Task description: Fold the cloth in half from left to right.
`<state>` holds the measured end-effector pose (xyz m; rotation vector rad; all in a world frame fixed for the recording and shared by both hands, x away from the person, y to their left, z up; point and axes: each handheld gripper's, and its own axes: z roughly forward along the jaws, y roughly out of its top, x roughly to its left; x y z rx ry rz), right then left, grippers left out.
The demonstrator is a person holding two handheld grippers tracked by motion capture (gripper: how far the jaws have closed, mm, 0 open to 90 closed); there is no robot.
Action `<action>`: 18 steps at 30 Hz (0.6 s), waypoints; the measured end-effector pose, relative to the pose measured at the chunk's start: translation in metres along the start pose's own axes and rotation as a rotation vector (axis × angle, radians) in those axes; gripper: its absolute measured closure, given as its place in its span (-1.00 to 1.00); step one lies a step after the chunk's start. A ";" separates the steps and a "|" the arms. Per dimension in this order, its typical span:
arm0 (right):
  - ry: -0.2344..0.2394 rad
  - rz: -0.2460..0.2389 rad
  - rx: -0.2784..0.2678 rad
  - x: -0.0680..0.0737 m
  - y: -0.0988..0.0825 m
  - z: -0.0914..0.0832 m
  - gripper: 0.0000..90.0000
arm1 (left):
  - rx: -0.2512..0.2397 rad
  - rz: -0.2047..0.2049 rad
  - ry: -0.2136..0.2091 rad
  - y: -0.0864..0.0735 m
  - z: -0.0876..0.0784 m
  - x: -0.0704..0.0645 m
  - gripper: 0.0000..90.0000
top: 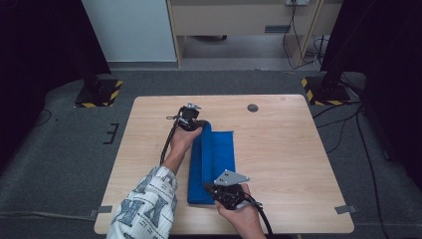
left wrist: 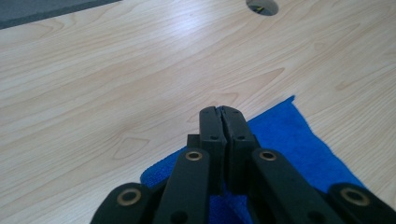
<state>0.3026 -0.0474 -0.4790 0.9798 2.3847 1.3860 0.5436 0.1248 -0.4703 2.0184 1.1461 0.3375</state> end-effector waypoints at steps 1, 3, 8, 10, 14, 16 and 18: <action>0.000 -0.001 0.004 0.000 -0.001 -0.001 0.95 | -0.001 -0.002 -0.004 0.001 0.001 -0.002 0.95; -0.004 -0.003 0.011 -0.001 -0.003 -0.003 0.95 | 0.002 0.003 -0.010 0.001 0.003 -0.006 0.95; -0.010 0.000 0.029 -0.005 -0.010 -0.004 0.95 | 0.014 0.015 -0.011 0.001 0.008 -0.013 0.95; -0.014 0.014 0.035 -0.007 -0.012 -0.006 0.95 | 0.015 0.011 -0.020 0.002 0.010 -0.015 0.95; -0.018 0.016 0.034 -0.010 -0.014 -0.010 0.95 | 0.019 0.021 -0.021 0.003 0.012 -0.020 0.95; -0.018 0.015 0.038 -0.010 -0.016 -0.012 0.95 | 0.019 0.021 -0.022 0.003 0.012 -0.023 0.95; -0.021 0.014 0.043 -0.011 -0.018 -0.014 0.95 | 0.024 0.028 -0.022 0.004 0.013 -0.025 0.95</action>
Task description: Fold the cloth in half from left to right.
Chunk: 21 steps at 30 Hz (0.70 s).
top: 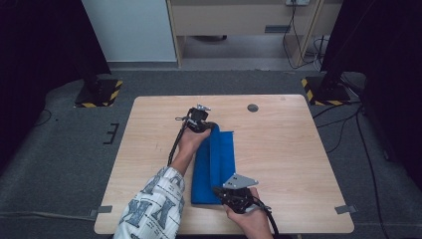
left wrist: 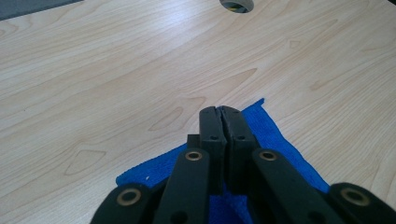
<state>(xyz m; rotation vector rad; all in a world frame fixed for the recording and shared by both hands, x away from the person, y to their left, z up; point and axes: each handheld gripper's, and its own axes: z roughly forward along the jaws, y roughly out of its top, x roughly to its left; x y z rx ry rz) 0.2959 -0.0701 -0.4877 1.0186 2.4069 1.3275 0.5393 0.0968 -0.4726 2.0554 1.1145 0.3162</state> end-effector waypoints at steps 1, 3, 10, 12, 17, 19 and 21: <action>-0.001 0.001 0.004 -0.001 -0.001 -0.001 0.95 | 0.000 0.002 0.001 0.000 0.001 -0.001 0.95; -0.007 0.010 0.007 -0.003 -0.004 -0.001 0.94 | 0.007 0.002 -0.002 0.000 0.004 -0.002 0.95; -0.013 0.034 0.018 -0.010 -0.014 -0.004 0.94 | 0.020 0.000 0.001 -0.001 0.011 -0.005 0.95; -0.013 0.035 0.018 -0.011 -0.015 -0.004 0.94 | 0.024 -0.001 -0.001 -0.001 0.012 -0.006 0.95; -0.023 0.035 0.018 -0.012 -0.018 -0.007 0.94 | 0.025 0.010 -0.012 -0.002 0.017 -0.012 0.95; -0.026 0.041 0.023 -0.014 -0.020 -0.007 0.93 | 0.024 0.007 -0.013 -0.002 0.018 -0.012 0.95; -0.032 0.045 0.025 -0.016 -0.021 -0.007 0.93 | 0.027 0.004 -0.015 -0.002 0.019 -0.011 0.94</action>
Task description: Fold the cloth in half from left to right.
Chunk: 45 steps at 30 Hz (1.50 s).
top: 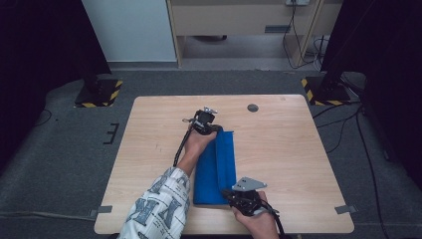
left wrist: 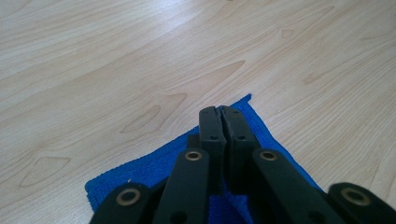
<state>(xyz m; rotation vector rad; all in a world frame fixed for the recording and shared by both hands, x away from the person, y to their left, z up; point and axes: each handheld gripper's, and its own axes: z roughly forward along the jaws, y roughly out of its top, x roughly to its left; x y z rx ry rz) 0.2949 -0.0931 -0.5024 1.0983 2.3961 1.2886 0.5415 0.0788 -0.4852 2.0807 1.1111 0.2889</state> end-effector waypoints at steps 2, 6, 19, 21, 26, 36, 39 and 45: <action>-0.002 0.008 0.002 -0.001 -0.001 0.000 0.93 | -0.002 -0.012 -0.013 0.000 0.001 0.001 0.94; -0.003 0.004 0.010 -0.001 -0.002 -0.001 0.92 | 0.002 -0.015 -0.024 -0.001 0.003 -0.001 0.94; -0.001 0.020 0.021 -0.004 -0.007 -0.001 0.90 | 0.008 -0.017 -0.035 -0.001 0.008 -0.005 0.93; 0.000 0.022 0.028 -0.005 -0.008 -0.001 0.86 | 0.006 -0.015 -0.037 -0.001 0.009 -0.006 0.91; -0.009 0.039 0.049 -0.006 -0.010 0.001 0.61 | -0.012 -0.008 -0.044 -0.001 0.009 -0.007 0.80; -0.030 0.053 0.057 -0.010 -0.011 0.001 0.43 | -0.036 -0.002 -0.044 -0.001 0.010 -0.006 0.60; -0.040 0.062 0.054 -0.013 -0.012 0.001 0.39 | -0.045 -0.006 -0.043 -0.001 0.010 -0.005 0.59; -0.050 0.062 0.055 -0.015 -0.013 0.000 0.39 | -0.023 -0.007 -0.060 -0.002 0.012 -0.005 0.80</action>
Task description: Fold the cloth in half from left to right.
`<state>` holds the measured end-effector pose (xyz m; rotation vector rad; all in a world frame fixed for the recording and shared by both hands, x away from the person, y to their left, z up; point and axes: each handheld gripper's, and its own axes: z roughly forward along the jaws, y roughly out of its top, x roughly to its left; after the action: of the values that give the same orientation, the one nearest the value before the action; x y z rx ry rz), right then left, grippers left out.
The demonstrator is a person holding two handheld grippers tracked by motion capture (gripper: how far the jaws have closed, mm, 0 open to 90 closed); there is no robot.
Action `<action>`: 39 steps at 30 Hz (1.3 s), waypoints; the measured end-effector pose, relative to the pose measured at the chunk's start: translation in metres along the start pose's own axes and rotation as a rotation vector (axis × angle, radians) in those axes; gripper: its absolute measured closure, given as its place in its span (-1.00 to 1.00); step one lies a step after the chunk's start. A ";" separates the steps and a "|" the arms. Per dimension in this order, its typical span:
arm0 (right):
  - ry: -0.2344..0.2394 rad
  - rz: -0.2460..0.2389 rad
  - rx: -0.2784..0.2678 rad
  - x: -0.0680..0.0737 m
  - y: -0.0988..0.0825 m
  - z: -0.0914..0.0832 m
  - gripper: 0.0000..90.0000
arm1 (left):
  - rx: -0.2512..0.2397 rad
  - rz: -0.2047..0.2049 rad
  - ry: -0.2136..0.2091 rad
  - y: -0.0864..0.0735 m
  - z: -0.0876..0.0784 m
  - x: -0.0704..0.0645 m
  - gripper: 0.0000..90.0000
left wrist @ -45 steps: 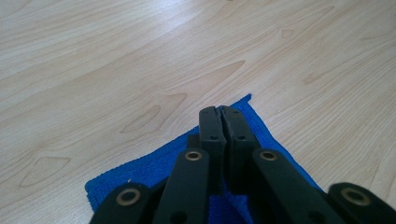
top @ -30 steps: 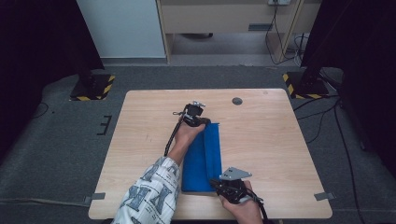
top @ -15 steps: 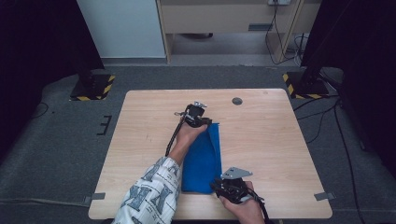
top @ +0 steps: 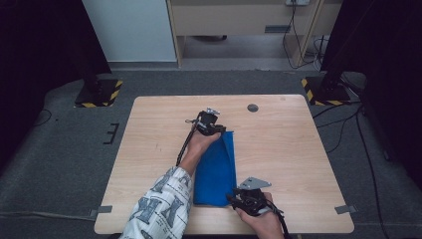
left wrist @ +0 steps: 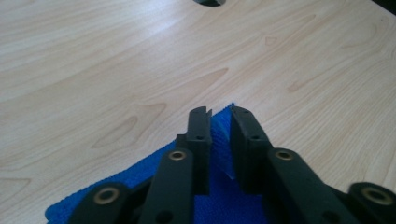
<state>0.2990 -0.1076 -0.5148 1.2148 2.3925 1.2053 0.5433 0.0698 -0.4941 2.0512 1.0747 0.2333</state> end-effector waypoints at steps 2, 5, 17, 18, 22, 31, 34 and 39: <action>-0.001 0.005 0.003 0.000 0.000 0.000 0.35 | 0.003 -0.005 -0.005 0.000 0.000 0.000 0.88; -0.001 0.001 0.005 0.000 0.001 0.000 0.23 | -0.018 -0.001 -0.015 0.000 0.000 0.000 0.82; -0.010 -0.013 -0.018 -0.012 0.014 -0.001 -0.37 | -0.073 0.014 -0.019 0.003 -0.007 0.002 0.16; -0.012 -0.020 -0.013 -0.014 0.015 -0.001 -0.38 | -0.076 0.013 -0.021 0.003 -0.008 0.003 0.13; -0.016 -0.025 -0.009 -0.018 0.019 0.003 -0.45 | -0.072 0.023 -0.028 0.003 -0.011 0.003 0.04; -0.038 -0.009 -0.010 -0.035 0.029 0.010 -0.59 | -0.062 0.057 -0.067 0.004 -0.028 0.003 -0.31; -0.039 -0.001 -0.009 -0.041 0.034 0.013 -0.63 | -0.051 0.064 -0.077 0.003 -0.034 0.005 -0.44; -0.047 -0.006 -0.012 -0.052 0.046 0.017 -0.65 | -0.040 0.090 -0.054 0.002 -0.044 0.006 -0.57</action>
<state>0.3678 -0.1206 -0.5005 1.2182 2.3499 1.1746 0.5272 0.0986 -0.4648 2.0607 0.9393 0.2420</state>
